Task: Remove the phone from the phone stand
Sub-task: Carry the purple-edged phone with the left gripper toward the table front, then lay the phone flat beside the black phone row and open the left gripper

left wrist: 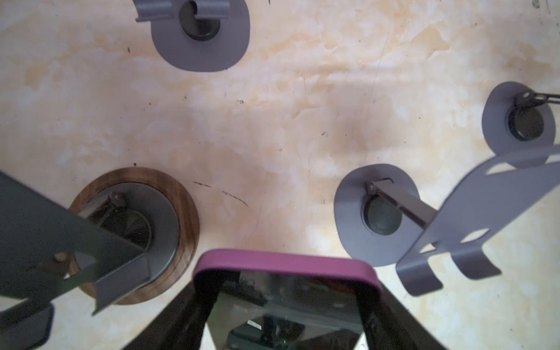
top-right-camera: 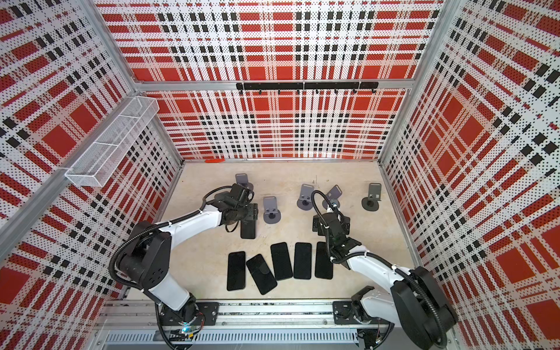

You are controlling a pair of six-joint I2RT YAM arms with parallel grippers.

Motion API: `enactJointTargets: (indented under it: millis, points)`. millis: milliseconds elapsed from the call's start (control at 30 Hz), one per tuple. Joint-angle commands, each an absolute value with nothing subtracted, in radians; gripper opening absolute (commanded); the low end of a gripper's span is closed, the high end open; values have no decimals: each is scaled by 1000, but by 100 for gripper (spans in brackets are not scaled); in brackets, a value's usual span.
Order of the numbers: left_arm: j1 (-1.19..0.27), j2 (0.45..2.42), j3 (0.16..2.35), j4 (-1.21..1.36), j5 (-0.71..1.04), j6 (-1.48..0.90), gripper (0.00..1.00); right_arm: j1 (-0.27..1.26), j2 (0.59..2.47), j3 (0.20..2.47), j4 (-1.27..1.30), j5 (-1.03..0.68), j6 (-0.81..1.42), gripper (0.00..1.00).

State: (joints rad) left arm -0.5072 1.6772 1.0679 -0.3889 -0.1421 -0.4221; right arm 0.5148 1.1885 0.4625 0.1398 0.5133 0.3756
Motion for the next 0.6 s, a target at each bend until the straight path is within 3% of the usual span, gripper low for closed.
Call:
enactJointTargets:
  millis: [0,567]
  points:
    - [-523,1706,1053,-388,-154,-428,58,513,1189,486,136,528,377,100]
    - [-524,1741,1011,-418,-122,-417,57,512,1166,476,148,501,377,100]
